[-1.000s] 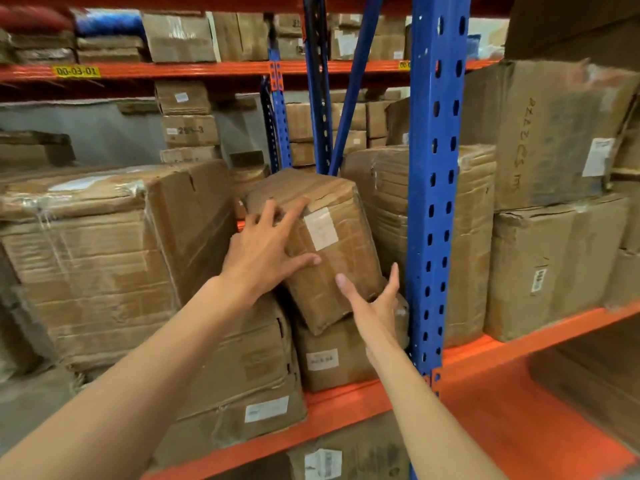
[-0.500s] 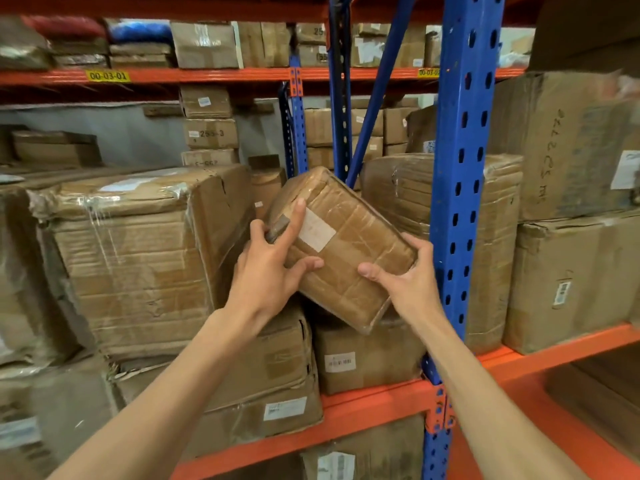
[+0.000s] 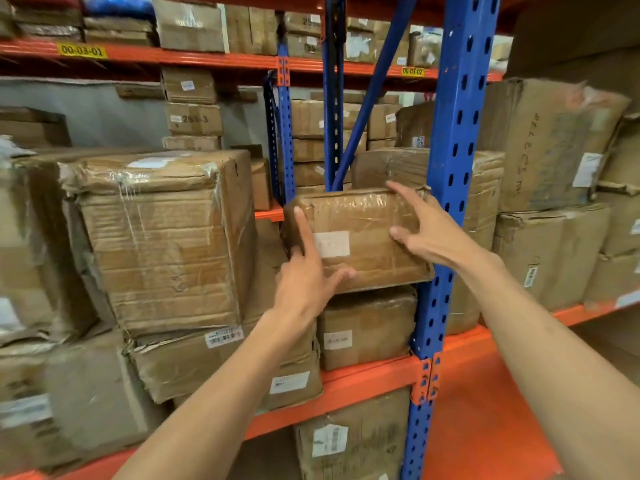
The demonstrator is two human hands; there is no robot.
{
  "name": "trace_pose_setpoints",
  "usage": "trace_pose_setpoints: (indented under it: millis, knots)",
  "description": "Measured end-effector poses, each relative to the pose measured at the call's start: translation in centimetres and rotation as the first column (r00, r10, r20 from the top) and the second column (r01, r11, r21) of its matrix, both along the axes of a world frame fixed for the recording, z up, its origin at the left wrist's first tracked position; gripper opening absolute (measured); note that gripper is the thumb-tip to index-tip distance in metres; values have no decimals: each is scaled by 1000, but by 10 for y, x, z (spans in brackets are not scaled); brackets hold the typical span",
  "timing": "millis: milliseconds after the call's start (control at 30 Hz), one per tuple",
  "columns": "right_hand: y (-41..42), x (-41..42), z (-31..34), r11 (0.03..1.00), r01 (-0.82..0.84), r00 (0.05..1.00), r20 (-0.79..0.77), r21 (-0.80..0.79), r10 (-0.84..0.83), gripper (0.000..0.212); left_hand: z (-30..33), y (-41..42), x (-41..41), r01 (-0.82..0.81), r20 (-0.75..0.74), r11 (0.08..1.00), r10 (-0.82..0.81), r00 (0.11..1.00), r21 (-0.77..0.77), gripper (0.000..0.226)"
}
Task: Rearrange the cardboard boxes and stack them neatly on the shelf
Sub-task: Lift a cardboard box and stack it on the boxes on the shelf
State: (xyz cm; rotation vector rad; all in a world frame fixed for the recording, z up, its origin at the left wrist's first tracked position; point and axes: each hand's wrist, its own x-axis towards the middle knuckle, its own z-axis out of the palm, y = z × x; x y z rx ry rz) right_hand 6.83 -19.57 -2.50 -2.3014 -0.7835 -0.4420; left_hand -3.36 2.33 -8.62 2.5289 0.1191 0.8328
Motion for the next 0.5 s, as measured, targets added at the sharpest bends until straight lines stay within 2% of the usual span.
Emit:
trace_pose_setpoints:
  millis: [67, 133, 200, 267, 300, 367, 433, 500]
  knots:
    - [-6, 2, -14, 989, 21, 990, -134, -146, -41, 102, -15, -22, 9, -99, -63, 992, 104, 993, 78, 149]
    - [-9, 1, -45, 979, 60, 986, -142, -197, -89, 121, -22, -32, 18, -188, -156, 976, 203, 967, 106, 157]
    - [-6, 4, -70, 957, 221, 975, 75, -188, -210, 125, -24, -28, 22, -234, -166, 962, 256, 952, 142, 163]
    - [-3, 9, -80, 916, 356, 905, 315, -186, -287, 125, -18, -19, 27, -161, -27, 963, 170, 985, 217, 164]
    - [-2, 13, -81, 903, 377, 885, 368, -207, -285, 126, -13, -15, 31, -88, -3, 969, 91, 996, 232, 161]
    - [-3, 21, -81, 888, 366, 888, 391, -280, -242, 127, -2, -10, 38, 43, -103, 981, -24, 994, 190, 148]
    - [0, 31, -82, 888, 350, 891, 399, -299, -217, 126, 4, -7, 47, 46, -181, 982, -12, 983, 184, 130]
    - [6, 38, -82, 887, 348, 890, 405, -305, -210, 123, 4, -4, 55, 25, -193, 981, 13, 981, 193, 121]
